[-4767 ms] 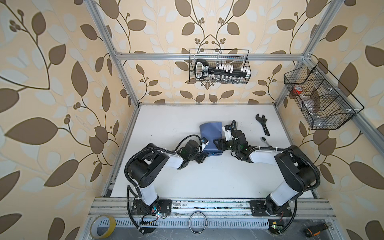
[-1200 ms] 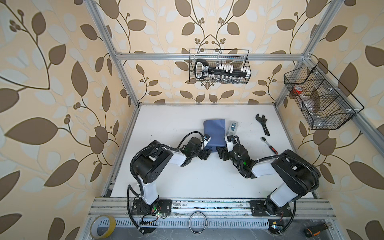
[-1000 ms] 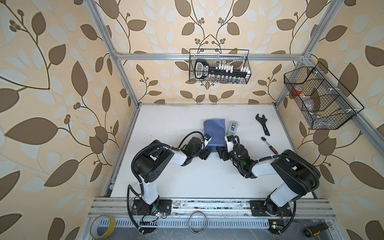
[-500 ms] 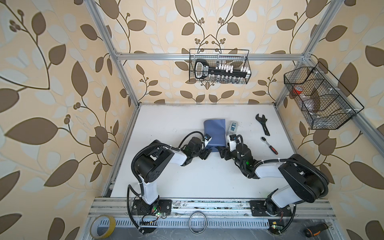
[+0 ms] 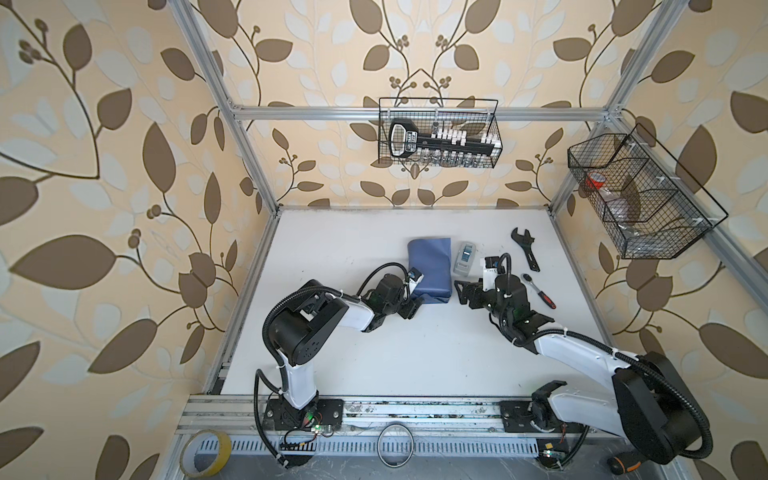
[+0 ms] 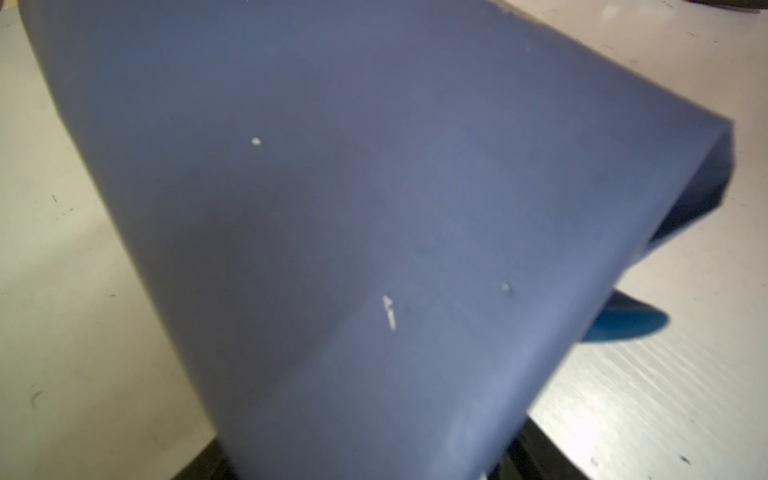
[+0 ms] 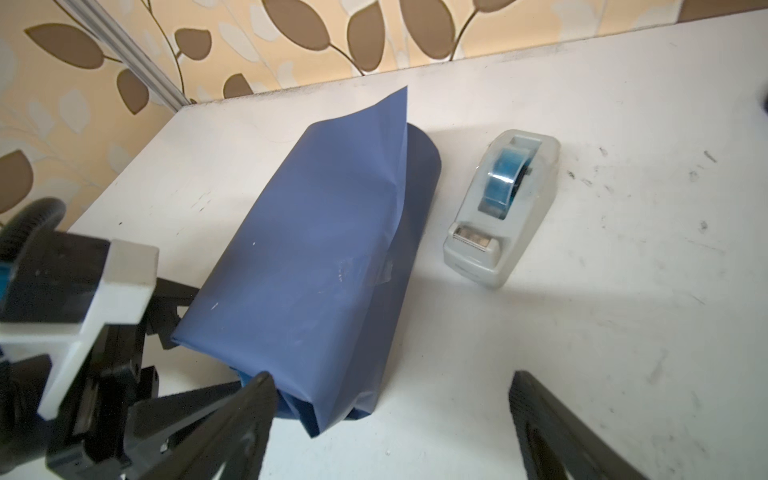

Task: Wrap the gift box in paper
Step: 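Release the paper and move the right gripper to the grey tape dispenser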

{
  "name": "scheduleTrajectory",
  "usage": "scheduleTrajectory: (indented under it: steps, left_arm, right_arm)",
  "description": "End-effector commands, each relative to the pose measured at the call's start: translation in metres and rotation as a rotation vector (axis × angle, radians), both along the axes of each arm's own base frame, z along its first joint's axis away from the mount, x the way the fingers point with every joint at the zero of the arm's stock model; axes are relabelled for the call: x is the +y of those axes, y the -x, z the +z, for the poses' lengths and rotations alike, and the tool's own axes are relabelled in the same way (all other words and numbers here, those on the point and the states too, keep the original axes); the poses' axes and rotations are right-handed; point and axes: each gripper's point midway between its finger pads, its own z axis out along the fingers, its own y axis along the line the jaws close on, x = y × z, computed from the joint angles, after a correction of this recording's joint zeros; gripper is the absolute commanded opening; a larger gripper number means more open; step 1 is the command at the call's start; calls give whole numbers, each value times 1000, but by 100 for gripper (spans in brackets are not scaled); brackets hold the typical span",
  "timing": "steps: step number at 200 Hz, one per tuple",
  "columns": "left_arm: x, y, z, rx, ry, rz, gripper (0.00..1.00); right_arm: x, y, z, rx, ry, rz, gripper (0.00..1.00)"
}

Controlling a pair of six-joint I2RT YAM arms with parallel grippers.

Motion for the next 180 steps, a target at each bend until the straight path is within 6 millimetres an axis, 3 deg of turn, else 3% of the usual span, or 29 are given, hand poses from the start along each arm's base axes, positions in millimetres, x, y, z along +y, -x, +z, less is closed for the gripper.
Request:
scheduleTrajectory:
  steps: [1,40,63,137,180]
  left_arm:
    - [-13,-5,18,-26,50,-17,72]
    - [-12,-4,19,-23,55,-17,72]
    - [-12,-4,20,-27,54,-17,72]
    - [-12,-4,21,-28,56,-16,72]
    - [-12,-4,21,-27,58,-17,72]
  right_arm:
    - [-19,-5,-5,93,-11,-69,90]
    - [-39,-28,-5,154,-56,-142,90]
    - [-37,-43,-11,210,-73,-134,89]
    - [-29,-99,-34,350,-238,-74,65]
    - [-23,-117,-47,394,-263,-56,56]
